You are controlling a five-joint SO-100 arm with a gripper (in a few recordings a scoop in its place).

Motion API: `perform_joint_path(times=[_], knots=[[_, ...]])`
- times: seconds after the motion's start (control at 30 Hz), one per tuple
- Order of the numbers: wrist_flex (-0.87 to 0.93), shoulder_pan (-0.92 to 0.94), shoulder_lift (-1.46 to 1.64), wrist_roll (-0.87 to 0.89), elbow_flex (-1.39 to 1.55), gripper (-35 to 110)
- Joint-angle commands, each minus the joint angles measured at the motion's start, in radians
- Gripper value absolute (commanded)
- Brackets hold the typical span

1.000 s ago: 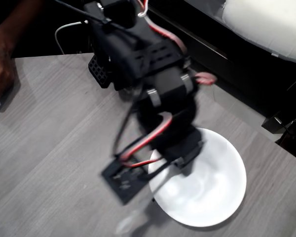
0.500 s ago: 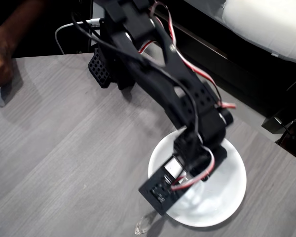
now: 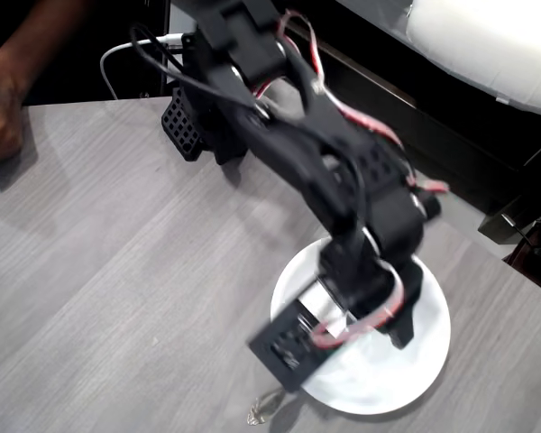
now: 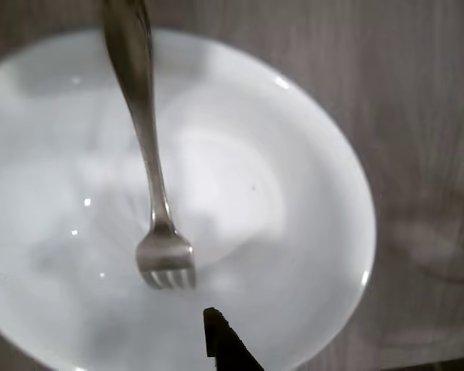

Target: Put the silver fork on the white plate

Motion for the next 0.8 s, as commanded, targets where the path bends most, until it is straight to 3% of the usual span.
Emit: perform_joint_path(times=[0.0, 0.17, 0.27, 0.3, 0.77], knots=[[0.083, 0.087, 0.198, 0.011, -0.015, 30], [0.005, 0.298, 0.623, 0.037, 0.282, 28], [-0.152, 0.407, 0.948, 0.057, 0.568, 2], [-0.189, 0.431, 1.034, 0.058, 0.655, 0], [-0.425, 0.428, 1.66, 0.146, 1.459, 0]])
